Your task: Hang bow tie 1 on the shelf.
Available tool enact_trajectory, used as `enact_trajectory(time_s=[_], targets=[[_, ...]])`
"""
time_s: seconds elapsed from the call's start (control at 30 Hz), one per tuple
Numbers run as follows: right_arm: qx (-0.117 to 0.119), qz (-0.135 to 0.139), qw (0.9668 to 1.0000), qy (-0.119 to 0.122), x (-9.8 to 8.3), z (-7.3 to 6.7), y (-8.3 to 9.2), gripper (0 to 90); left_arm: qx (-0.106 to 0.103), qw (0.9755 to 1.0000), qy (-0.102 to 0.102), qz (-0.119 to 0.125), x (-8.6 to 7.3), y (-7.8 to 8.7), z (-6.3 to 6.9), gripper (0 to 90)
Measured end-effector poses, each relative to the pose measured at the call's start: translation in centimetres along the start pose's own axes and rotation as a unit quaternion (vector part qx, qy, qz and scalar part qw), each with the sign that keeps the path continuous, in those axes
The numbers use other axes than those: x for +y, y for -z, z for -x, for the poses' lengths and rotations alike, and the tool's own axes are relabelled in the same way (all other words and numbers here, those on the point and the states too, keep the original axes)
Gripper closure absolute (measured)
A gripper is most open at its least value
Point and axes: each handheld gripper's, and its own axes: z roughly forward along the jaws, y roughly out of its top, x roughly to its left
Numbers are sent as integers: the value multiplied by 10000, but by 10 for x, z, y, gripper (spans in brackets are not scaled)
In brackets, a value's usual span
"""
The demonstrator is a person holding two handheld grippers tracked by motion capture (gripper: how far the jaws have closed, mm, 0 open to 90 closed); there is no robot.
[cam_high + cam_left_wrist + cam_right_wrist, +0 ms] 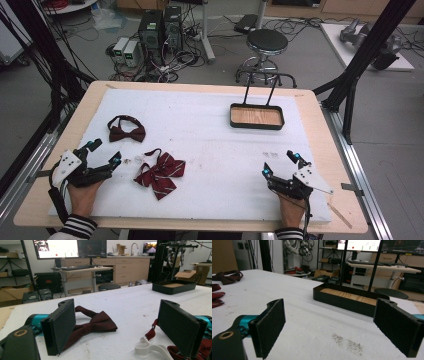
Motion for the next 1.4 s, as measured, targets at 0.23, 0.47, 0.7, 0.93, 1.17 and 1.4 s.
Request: enact_trajectory(time_s=[0.23, 0.47, 0.7, 0.93, 1.17, 1.4], targets=[[-8, 19, 10000, -31, 0, 1, 0, 98, -1, 10000, 14, -20, 0, 0, 0, 154], [-33, 14, 10000, -47, 0, 1, 0, 98, 66, 10000, 40, -31, 0, 0, -1, 153], [-28, -12, 10000, -20, 0, 0, 0, 98, 65, 9998, 64, -174, 2, -2, -2, 153], [-37, 11, 10000, -35, 0, 1, 0, 98, -93, 9984, -40, -558, 14, 0, -4, 153], [-40, 15, 10000, -18, 0, 1, 0, 98, -207, 9953, -169, -932, 37, -1, 3, 155], [-52, 20, 10000, -6, 0, 0, 0, 98, -426, 9904, -183, -1302, 62, -8, 14, 159]])
